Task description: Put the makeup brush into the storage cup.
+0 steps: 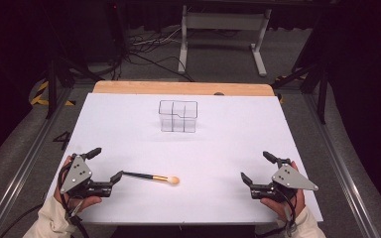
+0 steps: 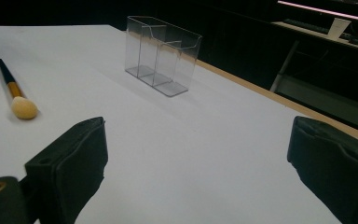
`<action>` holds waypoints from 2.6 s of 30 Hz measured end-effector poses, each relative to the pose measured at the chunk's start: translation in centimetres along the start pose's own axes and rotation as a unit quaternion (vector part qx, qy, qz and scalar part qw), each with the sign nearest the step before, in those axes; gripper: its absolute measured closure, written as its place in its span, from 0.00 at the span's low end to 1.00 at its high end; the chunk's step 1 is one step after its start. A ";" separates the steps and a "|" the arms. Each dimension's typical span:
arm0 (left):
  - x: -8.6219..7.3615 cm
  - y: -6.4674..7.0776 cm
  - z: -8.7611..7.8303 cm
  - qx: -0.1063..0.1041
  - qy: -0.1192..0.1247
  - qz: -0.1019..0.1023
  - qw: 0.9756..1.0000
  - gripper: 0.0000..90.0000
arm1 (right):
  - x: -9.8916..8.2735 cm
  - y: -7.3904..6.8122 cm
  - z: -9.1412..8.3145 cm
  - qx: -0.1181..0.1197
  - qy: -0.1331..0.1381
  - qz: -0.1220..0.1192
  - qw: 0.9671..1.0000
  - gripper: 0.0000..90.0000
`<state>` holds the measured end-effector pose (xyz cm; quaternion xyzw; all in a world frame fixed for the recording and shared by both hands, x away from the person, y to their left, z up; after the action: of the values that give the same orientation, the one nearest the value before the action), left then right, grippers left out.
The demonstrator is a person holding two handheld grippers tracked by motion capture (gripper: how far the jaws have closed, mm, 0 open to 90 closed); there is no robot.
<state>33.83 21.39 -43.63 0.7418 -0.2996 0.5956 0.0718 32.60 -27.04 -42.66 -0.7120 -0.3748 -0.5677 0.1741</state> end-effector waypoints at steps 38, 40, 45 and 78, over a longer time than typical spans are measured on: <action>4.9 4.7 8.9 -0.208 -0.306 0.260 0.892 0.16 | -1.7 0.6 1.0 0.014 -0.049 0.027 0.998 0.08; 5.1 5.5 9.5 -0.220 -0.322 0.280 0.877 0.18 | -1.7 0.6 1.0 0.015 -0.049 0.028 0.998 0.08; 5.2 7.0 10.4 -0.239 -0.331 0.299 0.862 0.22 | -1.8 0.6 1.0 0.017 -0.051 0.028 0.998 0.08; 4.6 9.7 12.2 -0.273 -0.368 0.357 0.814 0.86 | -2.0 0.7 1.1 0.015 -0.063 0.030 0.997 0.08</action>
<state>39.44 6.21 -45.24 0.6964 -0.6978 0.1561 -0.0616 33.67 -27.42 -44.71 -0.7546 -0.3719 -0.5106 0.1774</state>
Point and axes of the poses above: each handheld gripper's, and its own axes: z roughly forward along the jaws, x roughly out of its top, y roughly to its right, the point moved 4 cm from there along z, roughly forward along the jaws, and after that the axes turned 11 degrees about x, right-handed, at the moved point
